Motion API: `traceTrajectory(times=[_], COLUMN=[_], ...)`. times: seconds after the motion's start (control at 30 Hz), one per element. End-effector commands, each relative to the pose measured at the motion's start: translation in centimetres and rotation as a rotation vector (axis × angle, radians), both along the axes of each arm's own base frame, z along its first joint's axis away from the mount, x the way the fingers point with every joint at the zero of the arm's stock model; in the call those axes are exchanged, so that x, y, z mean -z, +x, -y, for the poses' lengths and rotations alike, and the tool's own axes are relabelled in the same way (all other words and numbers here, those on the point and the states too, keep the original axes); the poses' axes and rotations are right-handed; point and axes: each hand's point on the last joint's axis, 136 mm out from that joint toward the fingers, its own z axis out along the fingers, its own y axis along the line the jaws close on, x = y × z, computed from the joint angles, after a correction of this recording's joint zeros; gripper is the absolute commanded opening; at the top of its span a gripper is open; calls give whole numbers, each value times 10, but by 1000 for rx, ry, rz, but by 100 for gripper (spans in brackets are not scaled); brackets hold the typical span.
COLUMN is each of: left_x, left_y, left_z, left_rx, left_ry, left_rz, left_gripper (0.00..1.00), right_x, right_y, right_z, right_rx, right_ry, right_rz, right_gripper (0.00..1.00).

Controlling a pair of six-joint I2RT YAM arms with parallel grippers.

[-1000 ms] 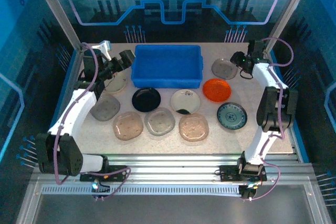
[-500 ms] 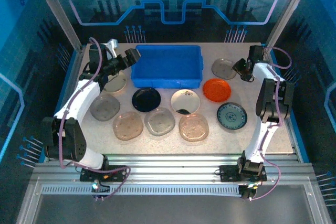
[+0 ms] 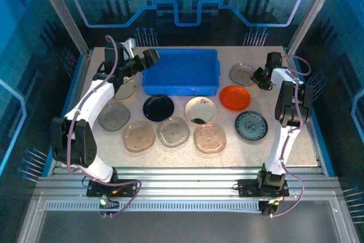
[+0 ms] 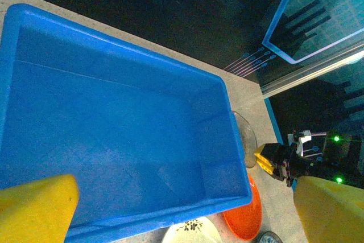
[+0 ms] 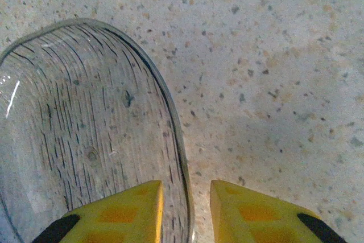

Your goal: Place the plates into the plastic bin on the countertop

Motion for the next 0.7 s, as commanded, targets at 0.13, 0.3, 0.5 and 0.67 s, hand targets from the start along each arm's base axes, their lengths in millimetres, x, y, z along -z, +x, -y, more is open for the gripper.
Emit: traceTrajectory(times=[0.13, 0.3, 0.5, 0.67], left_x=[0, 2, 3, 7], left_y=[8, 13, 19, 19], left_z=[9, 10, 16, 25], left_rx=[20, 24, 38, 51], left_ry=[-12, -11, 1, 42], left_rz=[-13, -16, -22, -30], left_gripper=[97, 97, 96, 94], right_x=[18, 22, -2, -61], right_y=[6, 6, 9, 13], right_z=[-5, -5, 2, 15], right_rx=[13, 19, 31, 46], right_ry=[59, 58, 23, -67], right_rz=[-35, -40, 1, 87], right_gripper=[26, 14, 0, 0])
